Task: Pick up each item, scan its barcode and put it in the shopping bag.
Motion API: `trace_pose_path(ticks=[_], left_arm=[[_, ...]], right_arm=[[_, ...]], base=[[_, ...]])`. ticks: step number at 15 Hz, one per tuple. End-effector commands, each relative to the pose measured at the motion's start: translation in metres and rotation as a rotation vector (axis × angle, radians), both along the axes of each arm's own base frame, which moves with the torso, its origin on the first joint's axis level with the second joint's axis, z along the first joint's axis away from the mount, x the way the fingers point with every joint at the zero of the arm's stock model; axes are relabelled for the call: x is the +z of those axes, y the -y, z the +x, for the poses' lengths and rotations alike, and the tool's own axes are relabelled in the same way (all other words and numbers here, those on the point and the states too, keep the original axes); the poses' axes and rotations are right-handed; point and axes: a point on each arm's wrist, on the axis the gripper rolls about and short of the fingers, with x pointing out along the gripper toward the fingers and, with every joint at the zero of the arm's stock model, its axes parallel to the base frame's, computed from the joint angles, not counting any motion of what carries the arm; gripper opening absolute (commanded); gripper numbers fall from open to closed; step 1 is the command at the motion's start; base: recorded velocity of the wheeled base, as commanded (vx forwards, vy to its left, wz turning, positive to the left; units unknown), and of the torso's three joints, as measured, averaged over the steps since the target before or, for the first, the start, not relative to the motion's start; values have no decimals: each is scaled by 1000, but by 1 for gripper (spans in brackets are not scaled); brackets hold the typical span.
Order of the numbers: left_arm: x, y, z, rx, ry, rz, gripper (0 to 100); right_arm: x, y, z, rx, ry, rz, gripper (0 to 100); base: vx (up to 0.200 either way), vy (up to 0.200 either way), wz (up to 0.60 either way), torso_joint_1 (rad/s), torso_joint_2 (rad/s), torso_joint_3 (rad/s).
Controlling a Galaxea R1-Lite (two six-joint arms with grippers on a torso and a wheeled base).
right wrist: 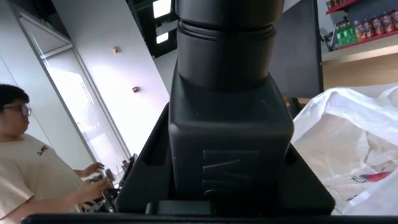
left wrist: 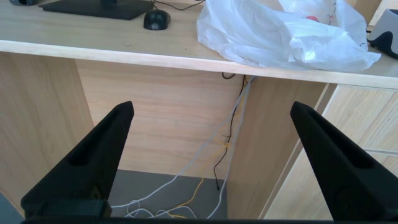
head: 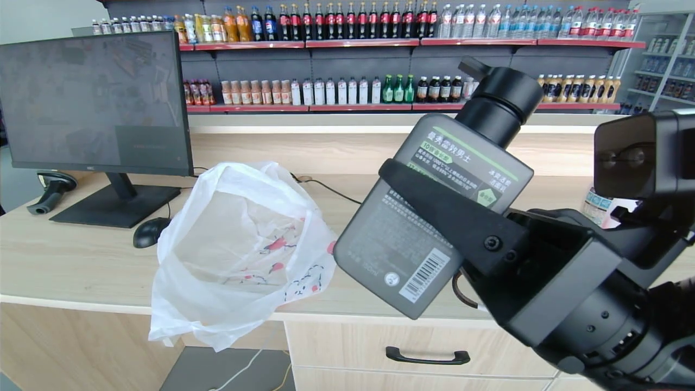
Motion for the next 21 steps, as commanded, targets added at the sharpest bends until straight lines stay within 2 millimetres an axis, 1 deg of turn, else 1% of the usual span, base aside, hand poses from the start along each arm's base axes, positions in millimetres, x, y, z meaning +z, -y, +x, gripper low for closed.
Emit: trace_pose_path(ticks=[1, 3, 6, 10, 11, 13, 16, 17, 18, 19, 20, 21], left_arm=[[0, 0, 0, 0, 1, 0, 100], [0, 0, 0, 0, 1, 0, 100], [0, 0, 0, 0, 1, 0, 100], [0, 0, 0, 0, 1, 0, 100], [0, 0, 0, 0, 1, 0, 100], [0, 0, 0, 0, 1, 0, 100], [0, 0, 0, 0, 1, -2, 100], [0, 0, 0, 0, 1, -2, 100], [0, 0, 0, 0, 1, 0, 100], [0, 0, 0, 0, 1, 0, 100], [0, 0, 0, 0, 1, -2, 100], [0, 0, 0, 0, 1, -2, 100]], right_arm=[[-3, -1, 1, -11, 8, -18, 0], [-8, 2, 0, -41, 28, -49, 0], [-29, 14, -1, -116, 64, -172, 0], [-33, 21, 7, -227, 98, -222, 0], [-33, 24, 13, -272, 121, -238, 0], [-42, 35, 17, -354, 136, -305, 0], [-51, 39, 19, -476, 159, -393, 0], [-56, 43, 26, -554, 155, -434, 0], [-64, 52, 38, -673, 137, -498, 0], [-68, 60, 45, -741, 119, -532, 0], [-71, 67, 50, -778, 113, -558, 0], [-79, 72, 47, -778, 98, -596, 0]], base=[[0, 0, 0, 0, 0, 0], [0, 0, 0, 0, 0, 0], [0, 0, 0, 0, 0, 0], [0, 0, 0, 0, 0, 0], [0, 0, 0, 0, 0, 0], [0, 0, 0, 0, 0, 0], [0, 0, 0, 0, 0, 0], [0, 0, 0, 0, 0, 0], [0, 0, 0, 0, 0, 0], [0, 0, 0, 0, 0, 0], [0, 0, 0, 0, 0, 0], [0, 0, 0, 0, 0, 0]])
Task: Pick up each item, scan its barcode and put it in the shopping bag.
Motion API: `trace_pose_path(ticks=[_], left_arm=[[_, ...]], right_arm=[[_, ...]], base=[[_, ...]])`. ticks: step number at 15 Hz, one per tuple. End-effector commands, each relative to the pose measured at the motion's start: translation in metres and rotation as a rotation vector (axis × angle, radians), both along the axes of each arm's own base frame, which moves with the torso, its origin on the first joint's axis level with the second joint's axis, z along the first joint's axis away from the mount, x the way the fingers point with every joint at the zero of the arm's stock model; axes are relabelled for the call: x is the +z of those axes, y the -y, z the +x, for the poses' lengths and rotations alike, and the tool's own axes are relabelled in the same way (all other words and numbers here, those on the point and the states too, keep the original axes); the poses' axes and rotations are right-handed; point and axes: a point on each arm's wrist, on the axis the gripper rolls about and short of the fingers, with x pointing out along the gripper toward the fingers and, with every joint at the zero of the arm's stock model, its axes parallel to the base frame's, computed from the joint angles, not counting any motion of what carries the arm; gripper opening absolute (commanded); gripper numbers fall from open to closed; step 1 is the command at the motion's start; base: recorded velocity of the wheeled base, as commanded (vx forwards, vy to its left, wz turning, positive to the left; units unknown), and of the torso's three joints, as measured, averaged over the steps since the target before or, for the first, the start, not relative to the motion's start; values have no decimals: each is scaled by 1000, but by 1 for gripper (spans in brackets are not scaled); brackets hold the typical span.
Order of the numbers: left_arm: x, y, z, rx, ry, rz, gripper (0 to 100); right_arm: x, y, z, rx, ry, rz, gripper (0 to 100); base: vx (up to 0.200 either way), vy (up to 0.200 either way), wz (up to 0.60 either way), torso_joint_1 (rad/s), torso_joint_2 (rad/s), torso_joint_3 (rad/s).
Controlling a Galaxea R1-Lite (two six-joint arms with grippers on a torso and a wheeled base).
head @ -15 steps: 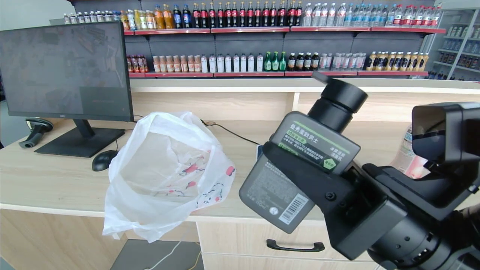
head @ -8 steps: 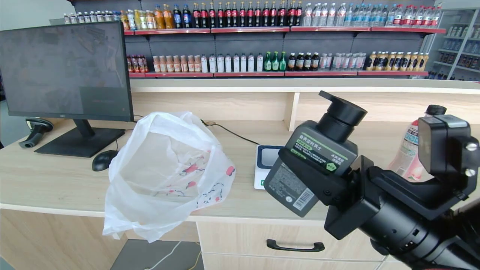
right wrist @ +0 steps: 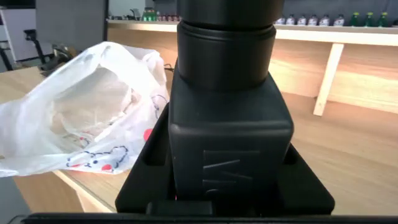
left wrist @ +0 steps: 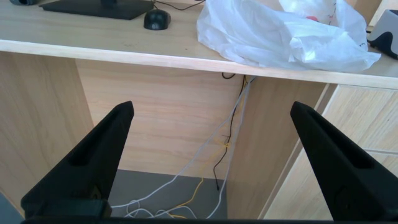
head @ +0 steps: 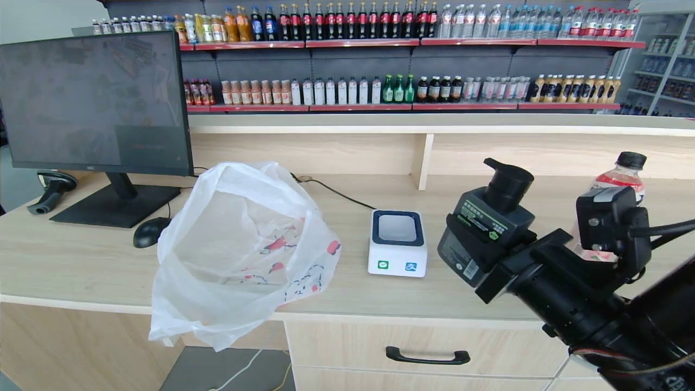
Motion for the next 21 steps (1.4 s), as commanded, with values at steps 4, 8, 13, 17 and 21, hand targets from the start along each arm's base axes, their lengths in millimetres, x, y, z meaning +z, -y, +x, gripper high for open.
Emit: trace_pose_path(ticks=[4, 8, 13, 17, 21], left_arm=[[0, 0, 0, 0, 1, 0, 100], [0, 0, 0, 0, 1, 0, 100], [0, 0, 0, 0, 1, 0, 100], [0, 0, 0, -2, 1, 0, 100], [0, 0, 0, 0, 2, 2, 100]], right_arm=[[-13, 5, 12, -57, -42, -41, 0], [-11, 3, 14, -50, -46, -8, 0], [-10, 5, 13, -51, -47, 1, 0], [-10, 5, 14, -53, -46, -2, 0], [-10, 4, 19, -41, -30, -22, 0]], base=[[0, 0, 0, 0, 0, 0], [0, 100, 0, 0, 1, 4], [0, 200, 0, 4, 3, 0], [0, 150, 0, -1, 4, -1], [0, 0, 0, 0, 0, 0]])
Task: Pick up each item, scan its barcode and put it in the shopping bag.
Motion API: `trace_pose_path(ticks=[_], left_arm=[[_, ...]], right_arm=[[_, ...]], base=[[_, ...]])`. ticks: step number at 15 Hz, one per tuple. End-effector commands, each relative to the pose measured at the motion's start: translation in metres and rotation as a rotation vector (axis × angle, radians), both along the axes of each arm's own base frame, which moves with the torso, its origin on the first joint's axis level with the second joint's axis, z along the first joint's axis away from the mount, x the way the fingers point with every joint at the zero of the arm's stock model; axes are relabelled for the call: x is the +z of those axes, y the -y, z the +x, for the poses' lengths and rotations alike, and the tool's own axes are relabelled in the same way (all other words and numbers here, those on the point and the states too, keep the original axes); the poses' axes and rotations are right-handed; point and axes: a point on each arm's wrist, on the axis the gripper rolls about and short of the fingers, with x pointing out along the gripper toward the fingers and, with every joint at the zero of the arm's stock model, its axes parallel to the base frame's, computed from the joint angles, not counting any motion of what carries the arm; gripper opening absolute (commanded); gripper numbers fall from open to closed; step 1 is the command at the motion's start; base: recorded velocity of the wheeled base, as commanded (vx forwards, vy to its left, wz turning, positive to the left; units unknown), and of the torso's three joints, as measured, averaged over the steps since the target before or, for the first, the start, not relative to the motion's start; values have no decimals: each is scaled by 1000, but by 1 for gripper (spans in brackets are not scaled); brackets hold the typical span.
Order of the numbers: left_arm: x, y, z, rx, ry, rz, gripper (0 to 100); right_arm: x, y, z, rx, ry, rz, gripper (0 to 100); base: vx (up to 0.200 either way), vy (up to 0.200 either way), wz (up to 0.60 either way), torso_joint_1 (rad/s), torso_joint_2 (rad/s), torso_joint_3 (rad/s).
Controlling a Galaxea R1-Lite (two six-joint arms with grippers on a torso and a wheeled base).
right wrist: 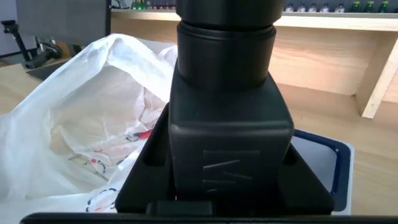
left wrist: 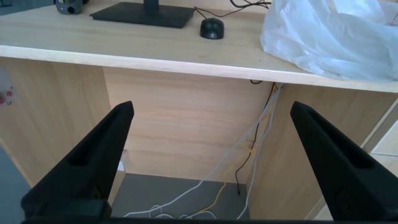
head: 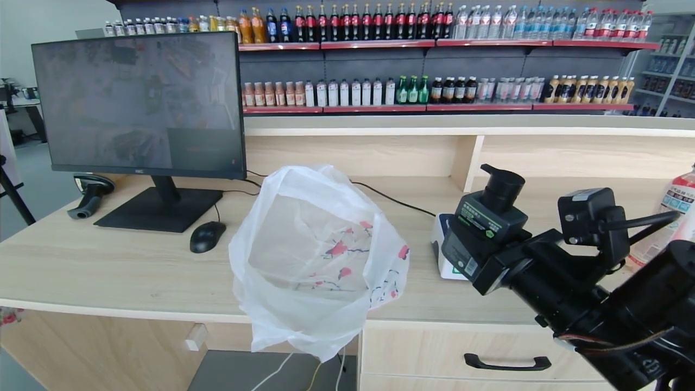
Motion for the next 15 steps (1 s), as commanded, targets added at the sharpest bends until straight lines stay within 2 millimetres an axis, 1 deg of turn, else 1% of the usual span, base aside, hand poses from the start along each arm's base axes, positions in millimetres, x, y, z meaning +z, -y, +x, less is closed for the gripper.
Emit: trace_pose_path(ticks=[1, 2, 3, 4, 5, 7, 9, 10, 12, 14, 15], left_arm=[[0, 0, 0, -2, 1, 0, 100], [0, 0, 0, -2, 1, 0, 100], [0, 0, 0, -2, 1, 0, 100], [0, 0, 0, 0, 1, 0, 100], [0, 0, 0, 0, 1, 0, 100], [0, 0, 0, 0, 1, -2, 100], [0, 0, 0, 0, 1, -2, 100], [0, 0, 0, 0, 1, -2, 100], [0, 0, 0, 0, 0, -2, 100], [0, 0, 0, 0, 1, -2, 100], [0, 0, 0, 0, 1, -2, 100]], right_arm=[[-1, -2, 7, -9, 6, -15, 0], [2, -3, 8, 6, 25, -14, 0], [6, -5, 9, 61, 53, -30, 0], [6, -5, 13, 79, 74, -58, 0], [4, -1, 19, 58, 94, -106, 0], [6, 0, 27, 101, 176, -206, 0], [10, -1, 43, 90, 289, -329, 0], [14, -1, 50, 96, 346, -370, 0], [14, -2, 65, 112, 415, -434, 0], [15, 5, 70, 104, 449, -478, 0], [9, 11, 72, 139, 472, -535, 0]], base=[[0, 0, 0, 0, 0, 0], [0, 0, 0, 0, 0, 0], [0, 0, 0, 0, 0, 0], [0, 0, 0, 0, 0, 0], [0, 0, 0, 0, 0, 0], [0, 0, 0, 0, 0, 0], [0, 0, 0, 0, 0, 0], [0, 0, 0, 0, 0, 0], [0, 0, 0, 0, 0, 0], [0, 0, 0, 0, 0, 0], [0, 0, 0, 0, 0, 0]])
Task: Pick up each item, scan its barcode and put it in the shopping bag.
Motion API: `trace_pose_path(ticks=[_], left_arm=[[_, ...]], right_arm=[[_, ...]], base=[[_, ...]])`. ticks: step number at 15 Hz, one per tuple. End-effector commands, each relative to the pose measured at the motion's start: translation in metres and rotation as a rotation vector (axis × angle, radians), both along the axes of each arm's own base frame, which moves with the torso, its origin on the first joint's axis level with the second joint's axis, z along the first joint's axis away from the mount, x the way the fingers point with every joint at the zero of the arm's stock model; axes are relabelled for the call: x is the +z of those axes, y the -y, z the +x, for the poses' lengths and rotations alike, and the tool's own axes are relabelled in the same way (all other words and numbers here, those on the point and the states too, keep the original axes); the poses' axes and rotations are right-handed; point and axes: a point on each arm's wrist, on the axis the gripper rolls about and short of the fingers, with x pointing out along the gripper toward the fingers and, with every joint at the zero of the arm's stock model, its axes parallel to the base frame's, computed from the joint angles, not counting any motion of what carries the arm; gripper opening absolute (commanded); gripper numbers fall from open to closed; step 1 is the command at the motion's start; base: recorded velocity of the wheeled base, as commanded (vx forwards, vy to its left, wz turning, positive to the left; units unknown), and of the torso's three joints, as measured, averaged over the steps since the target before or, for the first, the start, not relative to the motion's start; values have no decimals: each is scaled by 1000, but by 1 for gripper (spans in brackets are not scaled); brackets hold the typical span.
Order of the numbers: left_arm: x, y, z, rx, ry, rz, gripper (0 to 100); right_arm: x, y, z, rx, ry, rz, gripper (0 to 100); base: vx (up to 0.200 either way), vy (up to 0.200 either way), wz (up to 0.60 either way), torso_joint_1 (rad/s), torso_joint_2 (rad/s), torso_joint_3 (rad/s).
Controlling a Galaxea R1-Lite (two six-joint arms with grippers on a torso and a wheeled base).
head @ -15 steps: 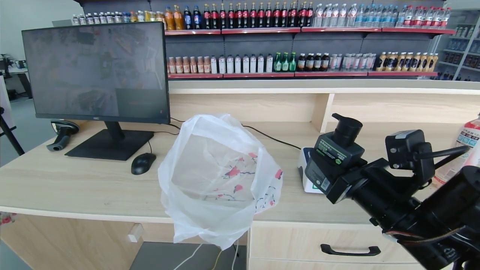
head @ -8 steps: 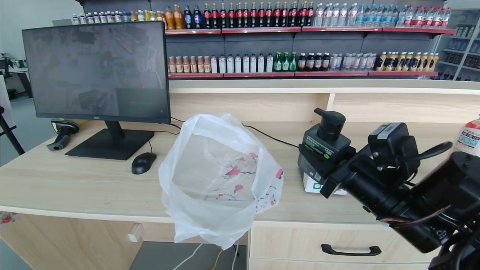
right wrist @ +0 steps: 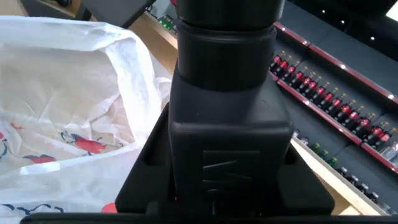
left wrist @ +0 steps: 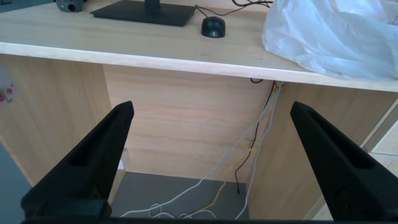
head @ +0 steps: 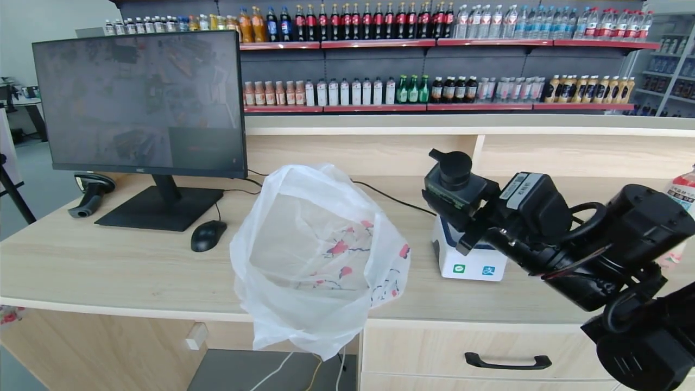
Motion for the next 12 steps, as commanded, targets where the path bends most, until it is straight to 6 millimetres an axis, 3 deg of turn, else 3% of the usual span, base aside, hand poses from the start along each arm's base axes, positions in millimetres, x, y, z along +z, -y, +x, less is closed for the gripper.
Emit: trace_pose_path(ticks=[1, 6, 12], left_arm=[[0, 0, 0, 0, 1, -2, 100], [0, 0, 0, 0, 1, 0, 100], [0, 0, 0, 0, 4, 0, 100]], right_arm=[[-13, 8, 7, 1, -7, -63, 0], [-25, 17, 8, 33, 70, -204, 0], [-41, 57, 27, 23, 125, -331, 0]], base=[[0, 0, 0, 0, 0, 0], [0, 0, 0, 0, 0, 0], [0, 0, 0, 0, 0, 0]])
